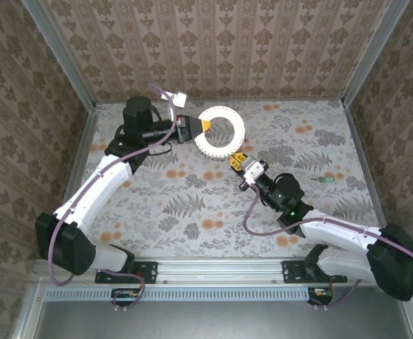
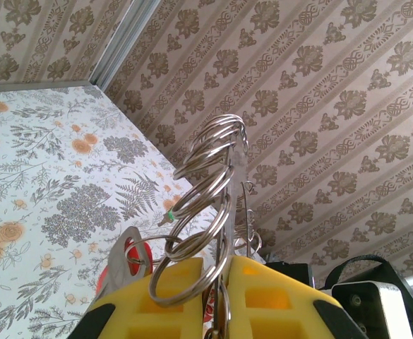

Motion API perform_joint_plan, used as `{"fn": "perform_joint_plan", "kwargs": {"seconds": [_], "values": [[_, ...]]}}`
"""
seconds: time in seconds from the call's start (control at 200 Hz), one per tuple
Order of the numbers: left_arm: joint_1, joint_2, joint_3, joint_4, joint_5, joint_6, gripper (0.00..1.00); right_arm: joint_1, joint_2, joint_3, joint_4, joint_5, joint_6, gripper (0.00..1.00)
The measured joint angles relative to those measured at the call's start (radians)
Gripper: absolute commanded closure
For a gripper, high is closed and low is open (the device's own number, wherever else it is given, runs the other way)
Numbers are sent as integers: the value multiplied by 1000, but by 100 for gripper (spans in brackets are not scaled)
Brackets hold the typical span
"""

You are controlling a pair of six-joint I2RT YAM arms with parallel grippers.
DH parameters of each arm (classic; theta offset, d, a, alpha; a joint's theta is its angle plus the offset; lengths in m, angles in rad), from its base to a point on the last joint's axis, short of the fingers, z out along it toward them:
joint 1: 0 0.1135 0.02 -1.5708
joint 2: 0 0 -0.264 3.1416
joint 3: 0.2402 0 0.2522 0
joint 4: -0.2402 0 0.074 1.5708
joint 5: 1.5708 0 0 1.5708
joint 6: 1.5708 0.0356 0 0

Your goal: Put the keys on the keyring

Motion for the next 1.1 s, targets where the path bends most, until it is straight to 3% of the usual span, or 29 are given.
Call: {"fn": "perform_joint_plan", "kwargs": {"seconds": [0.155,0.44,0.57,0.65,0.72,1.1], "values": [[0,0,0,0,-3,-8,100,0,-2,0,0,6,9,99],[-1,0,-64,58,-65,-100,100,-22,-72,13,-105,16,108,100],[-1,5,-121,122,-87,-178,91,-41,-93,43,-231,2,164,100],[-1,18,-139,148,-97,-216,90,-56,-100,72,-317,-13,194,100],[-1,27,-160,173,-109,-246,81,-71,-100,100,-389,-32,216,100],[-26,140,-353,286,-187,-371,63,-213,-56,296,-754,-269,297,100]]}}
